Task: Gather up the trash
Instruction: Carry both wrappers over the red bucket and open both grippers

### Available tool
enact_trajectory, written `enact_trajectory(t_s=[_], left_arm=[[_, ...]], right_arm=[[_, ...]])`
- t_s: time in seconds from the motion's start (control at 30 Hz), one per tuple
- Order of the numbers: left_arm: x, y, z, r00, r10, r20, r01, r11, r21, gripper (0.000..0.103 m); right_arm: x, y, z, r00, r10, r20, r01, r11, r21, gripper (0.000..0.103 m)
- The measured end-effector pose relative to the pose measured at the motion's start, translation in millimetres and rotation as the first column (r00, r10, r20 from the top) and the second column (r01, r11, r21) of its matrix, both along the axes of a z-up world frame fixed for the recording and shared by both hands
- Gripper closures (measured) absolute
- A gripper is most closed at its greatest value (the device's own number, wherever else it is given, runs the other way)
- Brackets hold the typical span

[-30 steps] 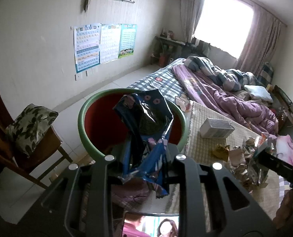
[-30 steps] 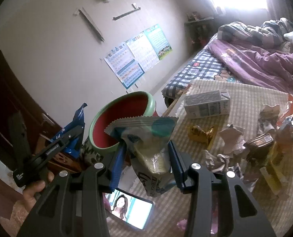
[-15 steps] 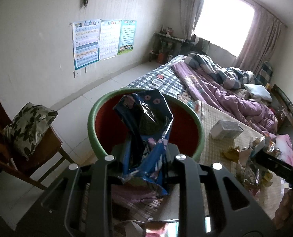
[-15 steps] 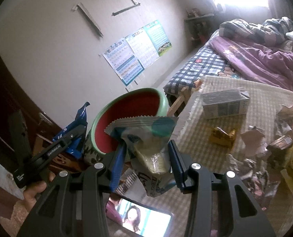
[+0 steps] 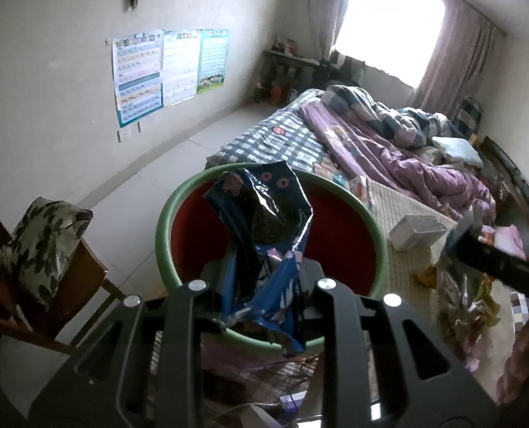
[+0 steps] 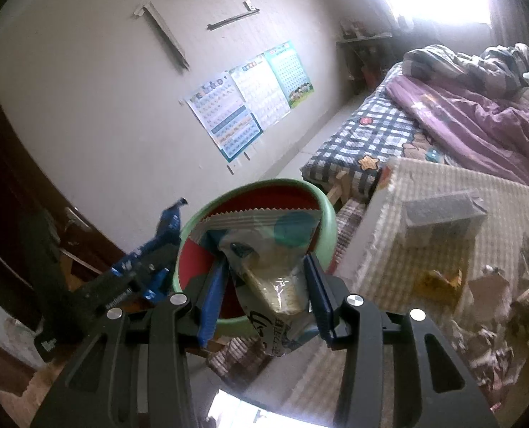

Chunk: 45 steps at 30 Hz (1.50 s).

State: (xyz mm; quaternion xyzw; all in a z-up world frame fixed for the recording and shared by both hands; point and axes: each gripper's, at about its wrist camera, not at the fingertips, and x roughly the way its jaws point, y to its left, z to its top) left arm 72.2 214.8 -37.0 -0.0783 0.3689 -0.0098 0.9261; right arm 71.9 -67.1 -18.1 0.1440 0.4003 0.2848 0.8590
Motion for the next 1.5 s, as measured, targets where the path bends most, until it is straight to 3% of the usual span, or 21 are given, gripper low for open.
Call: enact_trajectory(t_s=[0.43,0.93,1.0,1.07,1.17,1.5], left_arm=[[13,17,-16,0.998,-0.054,-0.041,0.054,0.999,0.001,0.079],[29,24,-25,0.994,-0.096,-0.058,0.095,0.995,-0.017,0.079],[30,25,-26,0.994,-0.092,-0.058,0.091,0.996,-0.012,0.073],[30,27,-27,0.995,-0.084,-0.052,0.083,0.996,-0.013,0.048],[29,28,-28,0.996,-0.073,-0.045,0.073,0.997,-0.007,0.045],[22,28,-26,0.998,-0.042,-0.036,0.042,0.999,0.003,0.043]], right_arm=[[24,43,-5,1.000,0.000,-0.029,0.001,1.000,0.006,0.059],[31,52,-17,0.997,-0.028,-0.066,0.028,1.000,-0.002,0.057],[31,52,-17,0.997,-0.034,-0.069,0.034,0.999,0.008,0.055],[32,51,-18,0.997,-0.035,-0.074,0.036,0.999,0.020,0.049],[32,49,-18,0.997,-0.042,-0.070,0.044,0.999,0.028,0.042],[29,42,-14,0.996,-0.053,-0.066,0.056,0.997,0.048,0.041]])
